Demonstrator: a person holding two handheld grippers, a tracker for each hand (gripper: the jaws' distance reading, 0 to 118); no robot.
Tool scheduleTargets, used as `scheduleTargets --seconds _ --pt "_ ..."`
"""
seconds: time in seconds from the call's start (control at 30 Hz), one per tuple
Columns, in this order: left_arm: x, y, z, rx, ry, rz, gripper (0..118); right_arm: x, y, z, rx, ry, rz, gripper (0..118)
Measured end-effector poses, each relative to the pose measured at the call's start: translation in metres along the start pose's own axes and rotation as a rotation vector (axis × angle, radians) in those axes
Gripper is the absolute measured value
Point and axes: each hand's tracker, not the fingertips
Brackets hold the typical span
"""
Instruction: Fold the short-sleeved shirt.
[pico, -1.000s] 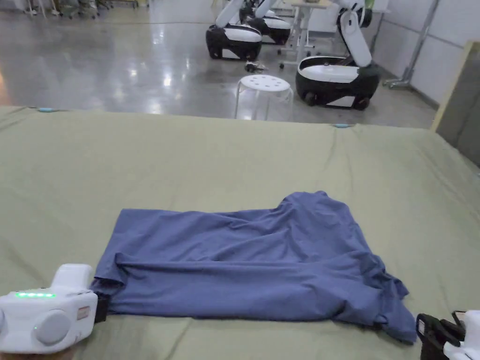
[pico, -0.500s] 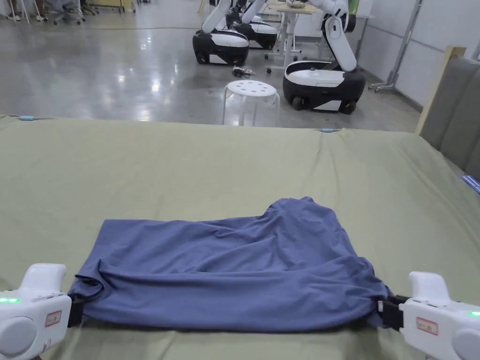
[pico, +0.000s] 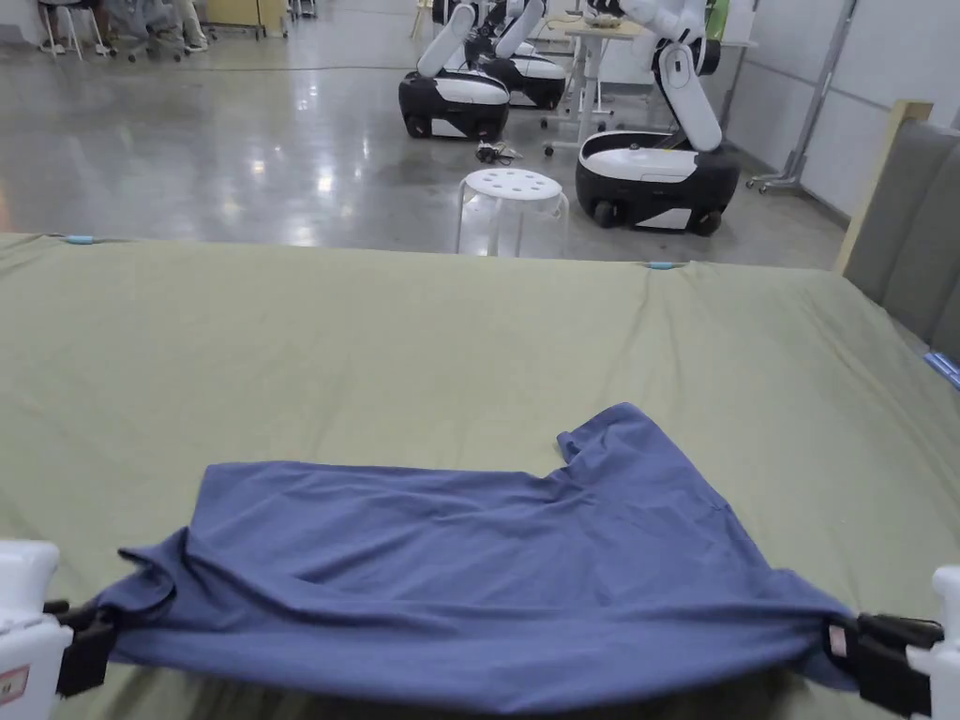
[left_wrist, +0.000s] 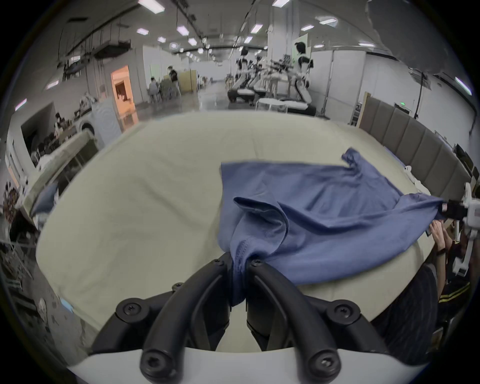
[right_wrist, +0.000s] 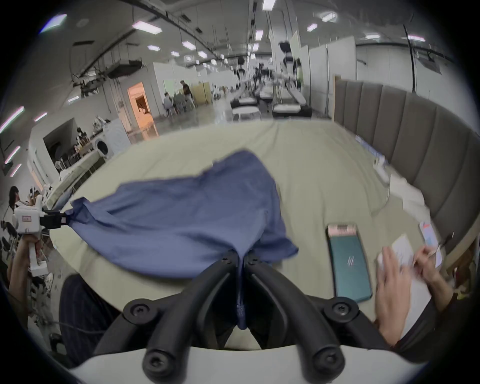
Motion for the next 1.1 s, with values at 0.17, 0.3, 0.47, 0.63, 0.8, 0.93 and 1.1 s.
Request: scheduleTargets --seconds 0.17,0.3,0.47,0.63,0.8,0.93,1.1 --pt "-0.011 -0.049 -0.031 -0.060 -0.034 0.081 22 0.011 -0.052 -0.042 -0.099 -0.012 -0.058 4" --pt "-0.008 -0.049 0.002 0.136 0.057 0.026 82 0.023 -0.052 -0.042 -0.064 -0.054 -0.110 116" --pt "0.033 -0.024 0.053 0.472 0.104 -0.099 82 -0.032 -0.016 0.002 0.347 -0.056 0.033 115" --pt "0.072 0.003 0.052 0.553 0.119 -0.142 36 -0.088 0.009 0.008 0.545 -0.035 0.119 12" --pt "0.072 0.022 0.025 0.461 0.043 -0.099 5 -0.099 0.021 -0.014 0.494 0.023 0.051 8" --pt "0.045 0.047 -0.029 0.251 0.034 -0.097 5 -0.099 0.022 -0.026 0.468 0.027 0.067 8" --pt "0.014 0.107 -0.123 0.134 0.096 -0.077 29 -0.092 0.025 -0.052 0.413 0.025 0.076 8"
